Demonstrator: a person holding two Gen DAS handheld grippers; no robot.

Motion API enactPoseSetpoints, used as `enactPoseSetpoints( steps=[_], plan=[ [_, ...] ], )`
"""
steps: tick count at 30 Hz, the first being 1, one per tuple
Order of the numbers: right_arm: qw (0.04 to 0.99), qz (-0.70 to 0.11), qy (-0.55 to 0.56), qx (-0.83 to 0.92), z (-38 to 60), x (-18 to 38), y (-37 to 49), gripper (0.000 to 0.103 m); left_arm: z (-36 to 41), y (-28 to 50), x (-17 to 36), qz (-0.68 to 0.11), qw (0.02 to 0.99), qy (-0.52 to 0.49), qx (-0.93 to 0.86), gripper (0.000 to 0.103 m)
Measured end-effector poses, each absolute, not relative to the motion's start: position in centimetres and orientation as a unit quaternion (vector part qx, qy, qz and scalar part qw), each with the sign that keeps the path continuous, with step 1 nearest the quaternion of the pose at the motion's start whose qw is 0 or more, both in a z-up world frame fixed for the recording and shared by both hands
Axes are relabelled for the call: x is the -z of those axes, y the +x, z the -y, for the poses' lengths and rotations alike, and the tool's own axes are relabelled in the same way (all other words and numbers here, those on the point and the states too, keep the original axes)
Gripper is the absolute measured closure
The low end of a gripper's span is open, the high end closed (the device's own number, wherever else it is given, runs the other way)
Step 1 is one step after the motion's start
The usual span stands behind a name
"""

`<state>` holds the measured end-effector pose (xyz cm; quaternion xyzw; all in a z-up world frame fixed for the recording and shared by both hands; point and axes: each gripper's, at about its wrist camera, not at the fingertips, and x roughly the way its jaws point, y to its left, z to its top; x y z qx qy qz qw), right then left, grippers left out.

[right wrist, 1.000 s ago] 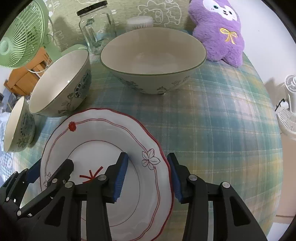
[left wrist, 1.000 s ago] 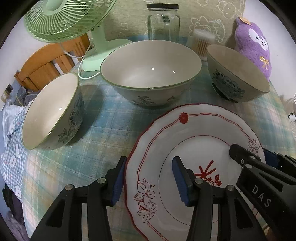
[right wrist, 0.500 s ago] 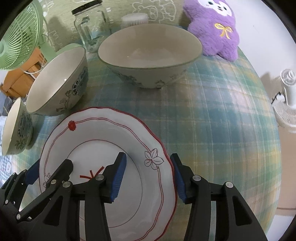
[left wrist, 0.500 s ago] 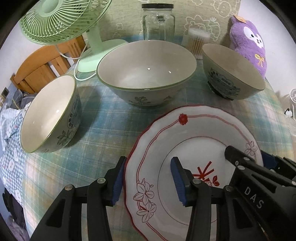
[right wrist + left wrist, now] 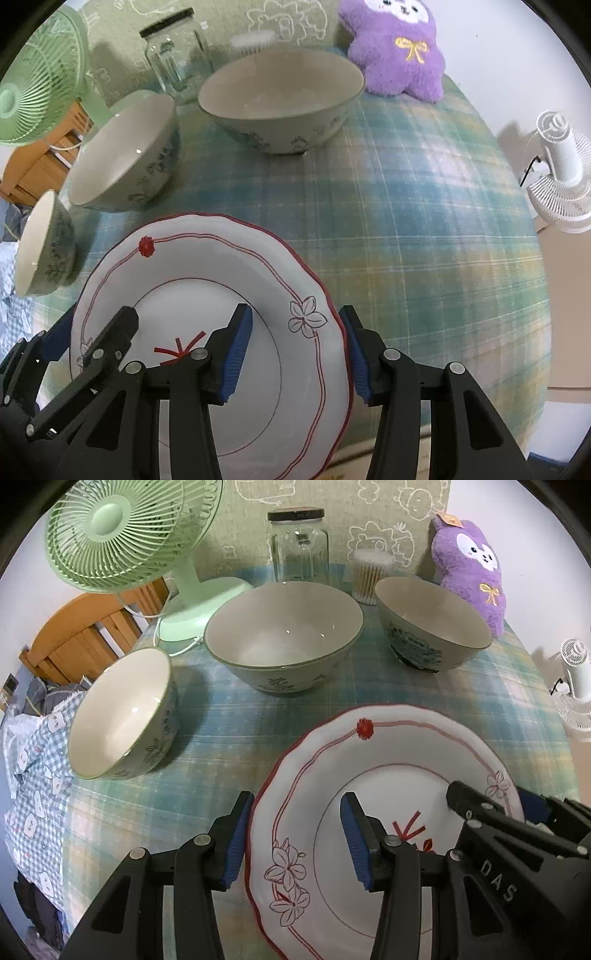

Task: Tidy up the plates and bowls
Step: 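Close the right gripper on the red-rimmed plate's rim and lift, then carry the red-rimmed plate over the yellow-flowered plate stack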

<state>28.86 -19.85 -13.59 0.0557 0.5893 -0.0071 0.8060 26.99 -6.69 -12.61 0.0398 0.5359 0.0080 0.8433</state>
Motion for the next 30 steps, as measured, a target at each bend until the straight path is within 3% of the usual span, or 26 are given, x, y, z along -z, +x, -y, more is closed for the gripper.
enactPoseSetpoints(
  steps=[16, 30],
  plan=[
    [0.827, -0.554, 0.071, 0.063, 20.4, 8.4, 22.4, 0.051, 7.0, 22.0, 9.1, -0.514, 0.856, 0.042, 0.04, 0.056],
    [0.826, -0.546, 0.091, 0.107, 24.4, 7.4, 15.8, 0.051, 11.7, 17.1, 8.5, -0.515, 0.85, 0.071, 0.086, 0.056]
  ],
)
